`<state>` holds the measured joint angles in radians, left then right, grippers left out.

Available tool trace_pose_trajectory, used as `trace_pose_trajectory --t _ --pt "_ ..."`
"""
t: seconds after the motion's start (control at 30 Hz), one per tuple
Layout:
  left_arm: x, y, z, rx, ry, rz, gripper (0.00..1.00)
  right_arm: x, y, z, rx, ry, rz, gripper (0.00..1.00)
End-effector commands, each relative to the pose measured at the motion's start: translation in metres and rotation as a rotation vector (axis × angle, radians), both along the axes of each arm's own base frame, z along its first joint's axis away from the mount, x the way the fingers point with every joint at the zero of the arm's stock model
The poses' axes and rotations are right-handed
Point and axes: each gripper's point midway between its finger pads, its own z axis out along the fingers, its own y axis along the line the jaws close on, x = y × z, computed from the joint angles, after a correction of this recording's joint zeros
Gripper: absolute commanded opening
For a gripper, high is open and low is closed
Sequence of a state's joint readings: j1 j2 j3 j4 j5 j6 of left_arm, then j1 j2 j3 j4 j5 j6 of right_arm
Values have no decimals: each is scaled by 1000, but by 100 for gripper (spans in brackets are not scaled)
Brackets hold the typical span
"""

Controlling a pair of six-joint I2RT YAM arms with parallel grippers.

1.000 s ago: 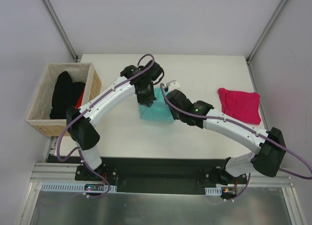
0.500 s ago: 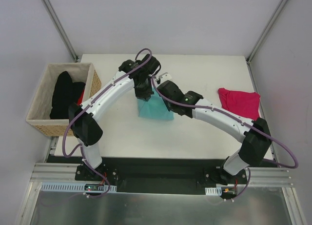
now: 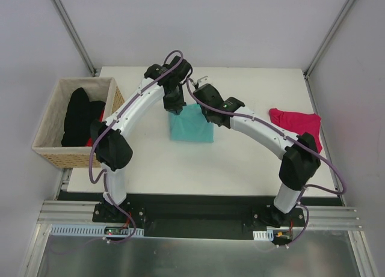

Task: Fold and stack the t-shirts
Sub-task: Fold the long partially folded tshirt into a neat square

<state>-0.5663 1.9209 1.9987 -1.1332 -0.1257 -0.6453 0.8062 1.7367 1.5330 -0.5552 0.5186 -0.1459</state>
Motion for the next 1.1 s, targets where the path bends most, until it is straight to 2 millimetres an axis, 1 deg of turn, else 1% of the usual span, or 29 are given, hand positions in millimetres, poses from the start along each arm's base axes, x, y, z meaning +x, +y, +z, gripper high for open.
trace_pose_trajectory --t 0.0,0.07,0.1,0.13,0.17,0.2,0.23,0.3,0.33,0.37,0.5,0.57,0.63,0.67,0.7,0.9,1.07 --pt "14 0 4 -8 -8 -43 0 26 3 15 -11 -49 -14 1" --pt "23 1 1 0 -9 -54 0 32 4 15 -14 -51 -16 1" --pt "26 1 0 -3 -8 -57 0 36 6 18 -8 -58 -18 1" --pt "29 1 -2 -1 -7 -62 0 40 5 12 -18 -45 -18 1" --pt "34 3 -5 -2 -5 -59 0 44 6 11 -17 -46 -20 1" --pt "37 2 -5 -6 -8 -60 0 49 6 15 -10 -53 -26 1" --pt "41 4 -6 -5 -11 -66 0 53 7 8 -20 -42 -24 1" --pt "51 7 -7 -8 -19 -60 0 60 6 8 -23 -46 -29 1" --pt "53 9 -7 -5 -23 -61 0 65 8 12 -16 -53 -28 1" --pt "59 9 -8 -8 -31 -59 0 69 8 8 -22 -48 -30 1" --pt "76 21 -6 -15 -59 -37 0 88 3 6 -11 -50 -46 1" --pt "83 23 -7 -21 -68 -31 0 98 4 5 -1 -51 -52 1" --pt "87 27 -10 -21 -67 -32 0 106 3 2 7 -43 -52 1" --pt "89 28 -14 -18 -61 -32 0 110 5 6 16 -50 -51 1" --pt "92 29 -16 -16 -63 -34 0 115 3 1 16 -45 -57 1" --pt "98 37 -30 18 -56 -44 0 125 10 -7 58 -47 -26 1" --pt "97 44 -46 49 -31 -38 0 135 15 -11 102 -57 -6 1"
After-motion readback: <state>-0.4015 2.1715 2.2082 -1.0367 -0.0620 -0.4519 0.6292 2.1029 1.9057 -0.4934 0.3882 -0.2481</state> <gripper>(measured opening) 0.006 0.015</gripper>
